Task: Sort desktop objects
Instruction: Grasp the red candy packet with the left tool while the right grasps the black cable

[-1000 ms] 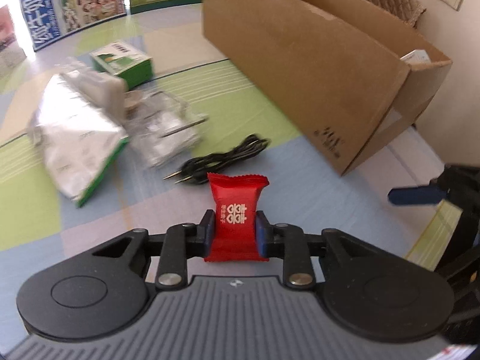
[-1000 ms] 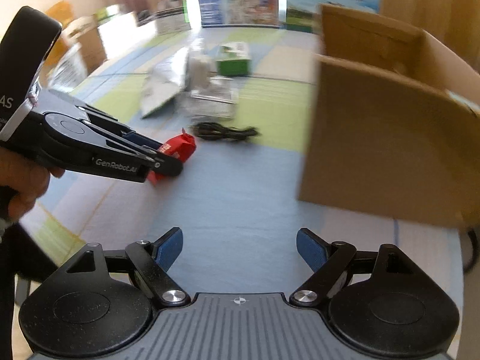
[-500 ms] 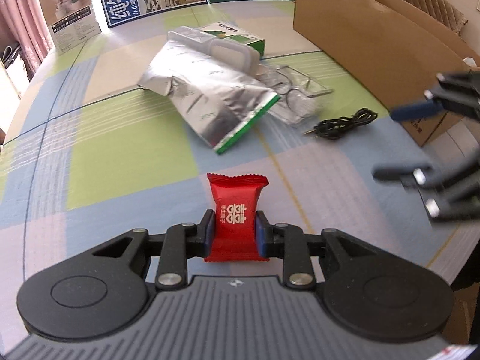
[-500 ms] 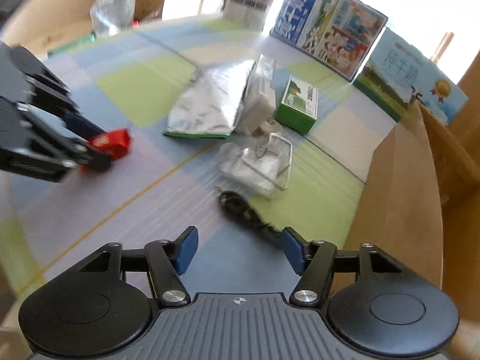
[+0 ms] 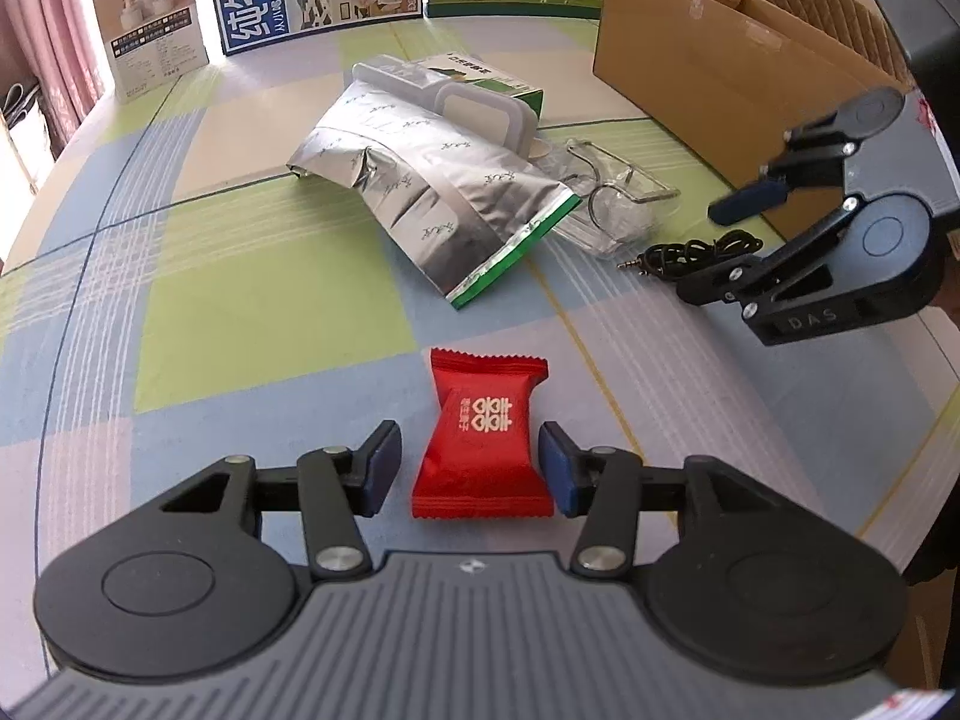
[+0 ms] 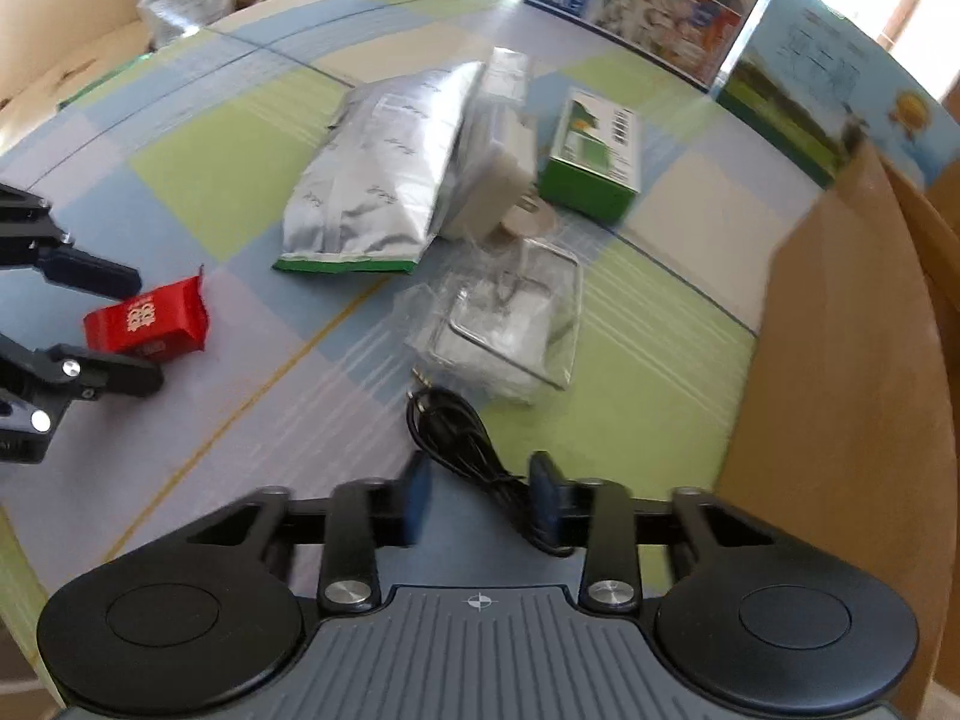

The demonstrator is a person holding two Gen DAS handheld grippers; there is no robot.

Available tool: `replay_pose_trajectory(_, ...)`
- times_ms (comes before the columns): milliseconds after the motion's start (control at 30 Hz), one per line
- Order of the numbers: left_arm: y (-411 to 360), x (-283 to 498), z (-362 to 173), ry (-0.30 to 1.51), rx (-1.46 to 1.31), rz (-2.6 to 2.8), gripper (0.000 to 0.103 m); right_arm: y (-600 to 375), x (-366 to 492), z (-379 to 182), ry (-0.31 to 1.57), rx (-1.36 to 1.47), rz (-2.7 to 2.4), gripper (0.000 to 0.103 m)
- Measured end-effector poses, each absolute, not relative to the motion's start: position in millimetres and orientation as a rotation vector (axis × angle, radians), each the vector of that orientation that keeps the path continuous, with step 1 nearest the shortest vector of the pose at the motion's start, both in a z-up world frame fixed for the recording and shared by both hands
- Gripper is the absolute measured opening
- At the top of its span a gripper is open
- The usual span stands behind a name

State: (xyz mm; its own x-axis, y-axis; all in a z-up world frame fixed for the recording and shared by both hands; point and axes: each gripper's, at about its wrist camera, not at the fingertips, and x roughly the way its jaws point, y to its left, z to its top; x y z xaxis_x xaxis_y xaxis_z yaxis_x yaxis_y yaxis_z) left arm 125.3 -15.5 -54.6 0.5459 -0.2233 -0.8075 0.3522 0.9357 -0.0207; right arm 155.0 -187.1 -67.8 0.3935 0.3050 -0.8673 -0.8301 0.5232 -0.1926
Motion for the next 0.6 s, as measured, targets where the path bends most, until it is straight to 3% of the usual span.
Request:
replay_pose_trajectory(300,-13,114,-54,0.936,0.126,-0.348,0.045,-216,123,-56,1.055,-0.372,0.865,0.009)
replay_pose_trajectory(467,-15,112,-54,0.936,0.132,-0.345,0.045,-214,96,-59,0.939,-0.434,0.861,0.012)
replay_pose_trajectory(600,-15,116,-54,0.937,0.126,-0.342,0.045,-213,84,-63,0.864,-0.494,0.907,0.022)
